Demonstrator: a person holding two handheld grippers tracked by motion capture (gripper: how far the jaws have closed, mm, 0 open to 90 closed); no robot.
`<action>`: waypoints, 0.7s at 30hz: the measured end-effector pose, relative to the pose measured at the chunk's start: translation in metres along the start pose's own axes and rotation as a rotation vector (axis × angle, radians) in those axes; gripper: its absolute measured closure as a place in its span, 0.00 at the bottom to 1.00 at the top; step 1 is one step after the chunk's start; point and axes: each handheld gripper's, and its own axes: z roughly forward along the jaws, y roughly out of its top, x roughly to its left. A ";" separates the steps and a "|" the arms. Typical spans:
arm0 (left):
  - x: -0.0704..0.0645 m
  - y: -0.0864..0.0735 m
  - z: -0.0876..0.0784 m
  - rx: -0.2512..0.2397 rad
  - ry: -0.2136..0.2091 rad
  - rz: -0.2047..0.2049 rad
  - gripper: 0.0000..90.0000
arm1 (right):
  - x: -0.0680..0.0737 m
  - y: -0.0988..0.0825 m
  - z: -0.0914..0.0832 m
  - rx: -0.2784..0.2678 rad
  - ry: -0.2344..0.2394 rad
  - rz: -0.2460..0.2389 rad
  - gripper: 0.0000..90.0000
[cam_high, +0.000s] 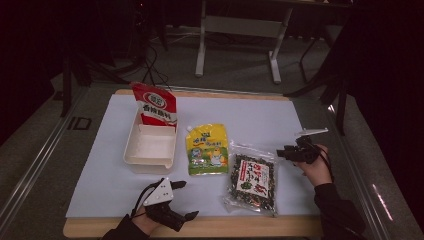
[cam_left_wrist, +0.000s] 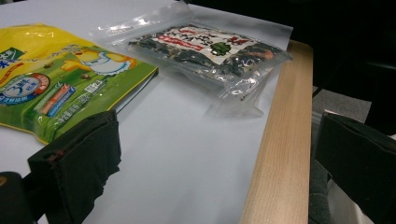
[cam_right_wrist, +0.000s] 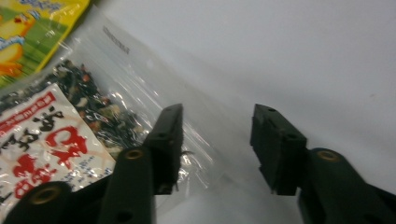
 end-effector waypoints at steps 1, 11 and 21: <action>0.000 0.000 0.000 0.000 -0.002 0.002 0.02 | 0.000 0.000 0.000 0.000 0.000 0.000 0.57; 0.001 0.000 0.002 0.001 -0.007 -0.001 0.02 | -0.007 -0.007 0.022 0.098 0.106 0.027 0.64; 0.001 0.000 0.002 -0.005 -0.014 -0.009 0.02 | 0.002 -0.001 0.014 0.111 0.087 -0.024 0.99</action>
